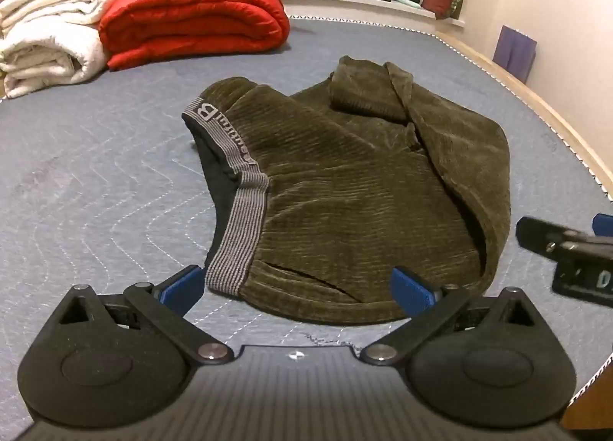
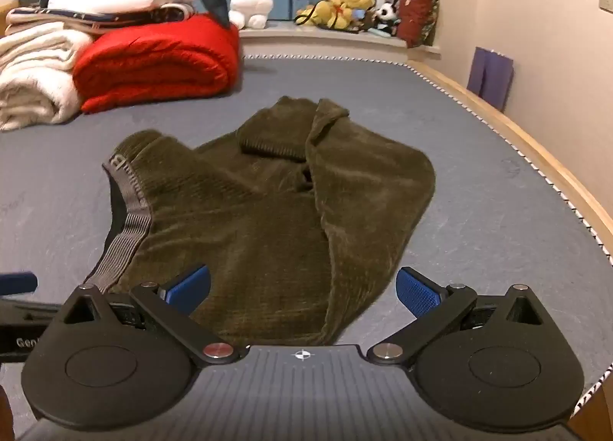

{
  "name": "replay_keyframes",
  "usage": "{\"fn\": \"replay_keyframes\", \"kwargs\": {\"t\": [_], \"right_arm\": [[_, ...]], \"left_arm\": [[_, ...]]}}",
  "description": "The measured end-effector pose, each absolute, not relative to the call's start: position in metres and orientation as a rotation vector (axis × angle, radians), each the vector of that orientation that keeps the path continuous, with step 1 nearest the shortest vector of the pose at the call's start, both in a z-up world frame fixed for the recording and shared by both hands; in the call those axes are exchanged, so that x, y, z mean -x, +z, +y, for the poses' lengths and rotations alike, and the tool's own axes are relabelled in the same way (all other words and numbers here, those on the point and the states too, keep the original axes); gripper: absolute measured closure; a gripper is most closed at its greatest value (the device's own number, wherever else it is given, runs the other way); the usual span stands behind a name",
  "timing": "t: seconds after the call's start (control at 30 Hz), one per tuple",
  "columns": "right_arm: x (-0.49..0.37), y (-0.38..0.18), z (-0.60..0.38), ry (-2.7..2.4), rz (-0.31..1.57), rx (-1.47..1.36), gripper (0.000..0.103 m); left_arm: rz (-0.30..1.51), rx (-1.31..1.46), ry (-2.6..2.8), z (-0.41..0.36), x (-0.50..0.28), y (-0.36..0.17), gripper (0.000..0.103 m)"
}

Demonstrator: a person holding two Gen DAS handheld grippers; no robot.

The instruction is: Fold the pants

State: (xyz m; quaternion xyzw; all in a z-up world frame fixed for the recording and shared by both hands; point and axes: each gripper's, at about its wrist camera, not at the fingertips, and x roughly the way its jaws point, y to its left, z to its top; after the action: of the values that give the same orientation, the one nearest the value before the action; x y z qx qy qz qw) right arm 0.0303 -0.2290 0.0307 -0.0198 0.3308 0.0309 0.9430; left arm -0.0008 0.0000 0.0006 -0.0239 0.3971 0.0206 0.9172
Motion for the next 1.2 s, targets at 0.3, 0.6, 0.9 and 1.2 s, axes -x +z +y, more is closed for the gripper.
{"fn": "replay_keyframes", "kwargs": {"t": [0.3,0.6,0.9,1.2], "right_arm": [[-0.031,0.023,-0.219,0.068,0.709,0.067,0.001],[-0.03,0.023,-0.219,0.071,0.693,0.065,0.001],[-0.03,0.022,-0.217,0.067,0.691,0.068,0.001],[-0.031,0.023,-0.218,0.067,0.691,0.068,0.001]], "left_arm": [[0.8,0.044,0.056,-0.002,0.008,0.005,0.0],[0.807,0.049,0.052,0.001,0.01,0.004,0.0],[0.804,0.045,0.057,0.0,0.009,0.004,0.0],[0.8,0.04,0.058,0.0,0.01,0.004,0.0]]}}
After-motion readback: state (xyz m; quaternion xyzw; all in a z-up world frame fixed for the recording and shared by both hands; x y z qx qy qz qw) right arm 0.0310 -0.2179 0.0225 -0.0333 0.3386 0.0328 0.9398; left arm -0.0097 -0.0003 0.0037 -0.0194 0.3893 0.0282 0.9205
